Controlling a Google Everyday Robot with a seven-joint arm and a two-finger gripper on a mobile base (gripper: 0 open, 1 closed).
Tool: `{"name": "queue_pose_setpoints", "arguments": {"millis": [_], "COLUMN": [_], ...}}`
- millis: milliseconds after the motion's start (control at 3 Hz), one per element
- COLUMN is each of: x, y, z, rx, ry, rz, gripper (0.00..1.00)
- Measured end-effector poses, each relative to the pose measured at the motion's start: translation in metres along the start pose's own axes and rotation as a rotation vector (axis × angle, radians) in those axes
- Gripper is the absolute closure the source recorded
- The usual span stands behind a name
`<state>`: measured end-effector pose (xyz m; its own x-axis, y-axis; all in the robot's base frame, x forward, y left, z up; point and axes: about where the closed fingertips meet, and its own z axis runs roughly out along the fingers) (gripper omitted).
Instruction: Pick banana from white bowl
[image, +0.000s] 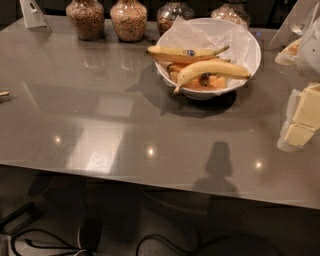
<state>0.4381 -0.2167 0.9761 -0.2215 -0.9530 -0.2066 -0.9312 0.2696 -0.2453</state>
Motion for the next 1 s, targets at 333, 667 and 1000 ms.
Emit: {"name": "queue_pose_setpoints", "arguments": {"millis": [333, 667, 1000], "x": [0.000, -0.005, -0.019], "y": [0.000, -0.009, -0.035], "z": [0.000, 0.005, 0.020], "rx": [0.000, 0.049, 0.135], "ry": [0.000, -0.057, -0.186], "rz": [0.000, -0.018, -0.047], "gripper": [0.00, 0.00, 0.00]}}
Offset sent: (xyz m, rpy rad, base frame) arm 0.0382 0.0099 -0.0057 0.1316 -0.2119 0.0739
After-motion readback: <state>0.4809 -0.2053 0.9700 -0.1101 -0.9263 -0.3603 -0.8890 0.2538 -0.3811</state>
